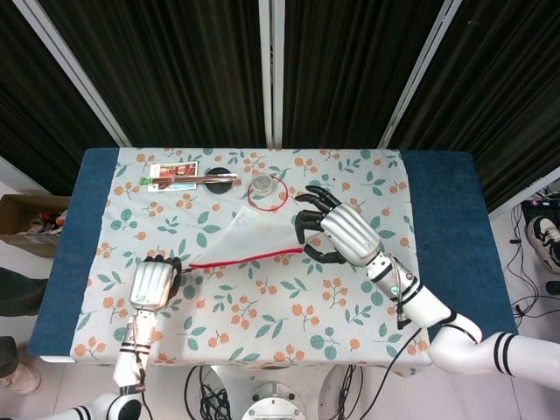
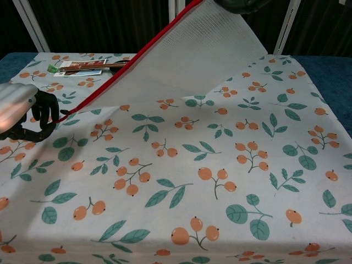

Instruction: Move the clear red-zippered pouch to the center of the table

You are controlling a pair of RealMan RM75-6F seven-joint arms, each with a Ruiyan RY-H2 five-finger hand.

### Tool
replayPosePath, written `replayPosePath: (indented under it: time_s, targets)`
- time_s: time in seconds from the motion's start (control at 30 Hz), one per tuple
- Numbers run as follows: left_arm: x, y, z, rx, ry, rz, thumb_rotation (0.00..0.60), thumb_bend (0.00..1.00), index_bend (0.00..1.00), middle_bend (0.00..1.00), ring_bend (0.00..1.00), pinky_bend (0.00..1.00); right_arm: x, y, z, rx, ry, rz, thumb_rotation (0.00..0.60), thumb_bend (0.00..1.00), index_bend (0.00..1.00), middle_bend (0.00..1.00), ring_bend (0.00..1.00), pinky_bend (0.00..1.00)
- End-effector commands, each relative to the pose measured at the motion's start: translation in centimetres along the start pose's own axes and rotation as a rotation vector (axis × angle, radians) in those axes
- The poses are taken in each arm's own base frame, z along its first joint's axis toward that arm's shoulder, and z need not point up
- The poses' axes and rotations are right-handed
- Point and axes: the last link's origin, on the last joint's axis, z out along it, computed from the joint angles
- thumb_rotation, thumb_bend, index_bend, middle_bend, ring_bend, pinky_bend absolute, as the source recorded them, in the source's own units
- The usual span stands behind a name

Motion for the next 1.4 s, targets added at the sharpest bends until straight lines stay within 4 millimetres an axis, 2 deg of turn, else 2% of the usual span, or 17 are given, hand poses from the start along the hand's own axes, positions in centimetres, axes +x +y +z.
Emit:
replayPosePath:
  time_s: [0.03,0.23,0.37,0.43,0.47,0.53,0.6,0.63,0.7,0.73,0.87,0.93,1.03,1.17,1.23,1.4]
  targets:
    - [-0.2,-1.1,0.1,0.030,-0.020,0.032,0.600,0.46,0.74,0.61,0.50,0.54,0.3,0.4,-0.7,-0.006,-0.001,-0.004,0.600,0.48,0.90,0.43,0.16,0.10]
    - [-0.4,-2.1,0.0,0.068,-0.040,0.057,0.600,0.46,0.74,0.61,0.50,0.53,0.6,1.1,-1.5,-0.025,0.003,0.005,0.600,0.48,0.90,0.43,0.16,0.10]
    - [-0.3,-2.1,-0.1,0.071,-0.045,0.057,0.600,0.46,0.74,0.61,0.50,0.54,0.7,1.4,-1.7,-0.030,0.009,0.006,0.600,0.48,0.90,0.43,0.16,0.10]
    - [-0.1,-1.8,-0.2,0.059,-0.043,0.041,0.600,0.45,0.70,0.59,0.49,0.53,0.5,1.4,-1.7,-0.030,0.005,0.000,0.600,0.48,0.90,0.43,0.16,0.10]
    - [0.1,-1.6,-0.3,0.047,-0.040,0.034,0.600,0.44,0.67,0.57,0.48,0.53,0.2,1.4,-1.8,-0.027,-0.003,-0.003,0.600,0.48,0.90,0.43,0.16,0.10]
    - [0.5,-1.3,-0.4,0.029,-0.037,0.018,0.600,0.35,0.44,0.46,0.39,0.50,-0.5,1.3,-1.9,-0.021,-0.019,-0.014,0.600,0.48,0.90,0.43,0.16,0.10]
    - [1.3,-1.0,-0.3,0.017,-0.016,0.001,0.600,0.26,0.27,0.35,0.30,0.48,-1.5,1.2,-2.3,-0.012,-0.038,-0.040,0.600,0.48,0.89,0.42,0.16,0.09]
    - [1.7,-0.9,-0.3,0.014,-0.001,-0.006,0.600,0.22,0.22,0.30,0.25,0.46,-2.0,1.2,-2.5,-0.010,-0.051,-0.052,0.600,0.48,0.86,0.41,0.16,0.08]
    - [2.7,-0.9,-0.2,0.011,0.042,-0.022,0.600,0.18,0.18,0.23,0.19,0.43,-3.2,1.3,-3.4,-0.017,-0.104,-0.069,0.600,0.45,0.76,0.37,0.14,0.05]
    - [3.3,-0.9,-0.1,0.011,0.065,-0.029,0.600,0.17,0.17,0.21,0.18,0.41,-3.8,1.5,-4.0,-0.031,-0.148,-0.081,0.600,0.40,0.66,0.33,0.12,0.03]
    - [4.7,-1.4,0.1,0.021,0.117,-0.050,0.600,0.12,0.17,0.19,0.16,0.33,-5.1,2.3,-6.3,-0.103,-0.289,-0.138,0.600,0.12,0.12,0.12,0.00,0.00]
    - [5.1,-1.7,0.2,0.031,0.127,-0.061,0.600,0.10,0.17,0.19,0.16,0.30,-5.6,2.8,-7.3,-0.148,-0.352,-0.149,0.600,0.03,0.02,0.06,0.00,0.00]
    - [5.3,-2.4,0.4,0.053,0.126,-0.081,0.600,0.09,0.17,0.19,0.16,0.27,-6.1,3.7,-8.6,-0.225,-0.438,-0.157,0.600,0.00,0.00,0.00,0.00,0.00]
    - [5.4,-4.1,0.4,0.099,0.108,-0.122,0.600,0.08,0.17,0.19,0.15,0.26,-6.0,5.1,-10.4,-0.327,-0.502,-0.123,0.600,0.00,0.00,0.00,0.00,0.00]
    - [5.5,-5.2,0.3,0.126,0.102,-0.134,0.600,0.08,0.17,0.19,0.15,0.26,-5.6,5.7,-11.2,-0.361,-0.487,-0.104,0.600,0.00,0.00,0.00,0.00,0.00]
    - [6.0,-8.9,-0.3,0.178,0.060,-0.184,0.600,0.09,0.18,0.19,0.15,0.26,-2.8,7.2,-13.8,-0.443,-0.300,-0.085,0.600,0.00,0.00,0.00,0.00,0.00]
